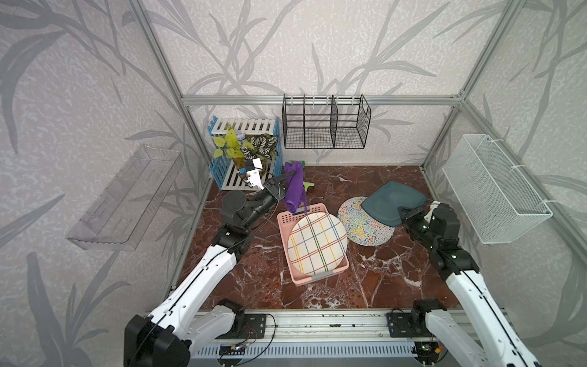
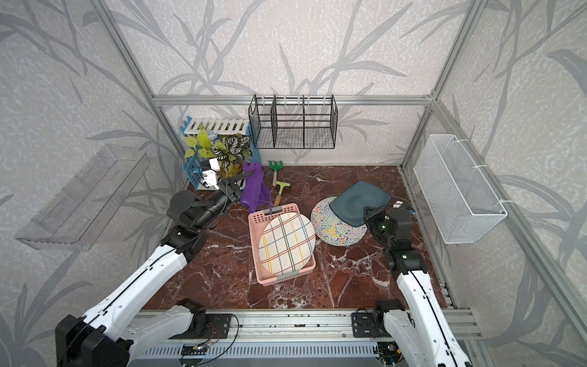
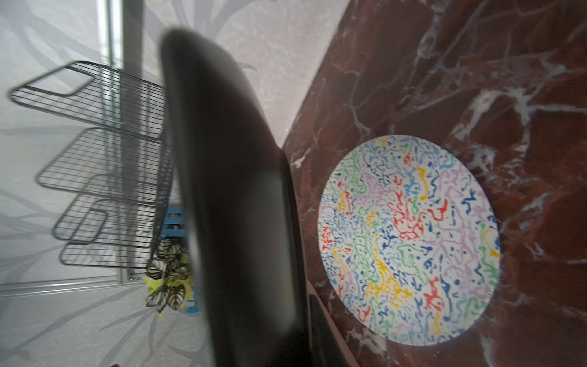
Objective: Wipe the wet plate dry
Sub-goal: Place the plate on the plate.
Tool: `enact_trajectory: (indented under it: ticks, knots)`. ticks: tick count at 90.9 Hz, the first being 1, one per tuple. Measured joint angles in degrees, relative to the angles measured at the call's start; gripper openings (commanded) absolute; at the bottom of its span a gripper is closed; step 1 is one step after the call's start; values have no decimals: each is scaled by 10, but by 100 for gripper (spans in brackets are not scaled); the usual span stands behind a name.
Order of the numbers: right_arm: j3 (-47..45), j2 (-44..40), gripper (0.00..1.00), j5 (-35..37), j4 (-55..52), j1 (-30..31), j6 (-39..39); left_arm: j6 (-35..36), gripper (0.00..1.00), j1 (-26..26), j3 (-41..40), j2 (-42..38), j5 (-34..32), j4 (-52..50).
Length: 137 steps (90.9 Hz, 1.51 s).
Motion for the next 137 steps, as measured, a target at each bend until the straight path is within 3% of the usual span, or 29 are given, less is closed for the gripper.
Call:
enact_trajectory:
  ticks: [33, 75, 104, 123, 137]
  knots:
    - [-3, 221, 0, -98, 107, 1, -43, 0, 0, 0, -14, -2, 5, -5]
    - [-3, 346, 0, -112, 193, 1, -89, 3, 0, 3, -19, -11, 6, -10]
    - [7, 382, 36, -122, 211, 1, -120, 9, 0, 3, -21, -12, 6, -17]
    - [7, 380, 43, -100, 152, 1, -154, 45, 0, 5, -22, -33, 3, -68]
    - [12, 348, 67, -68, 86, 0, -193, 98, 0, 12, -23, -61, -26, -137]
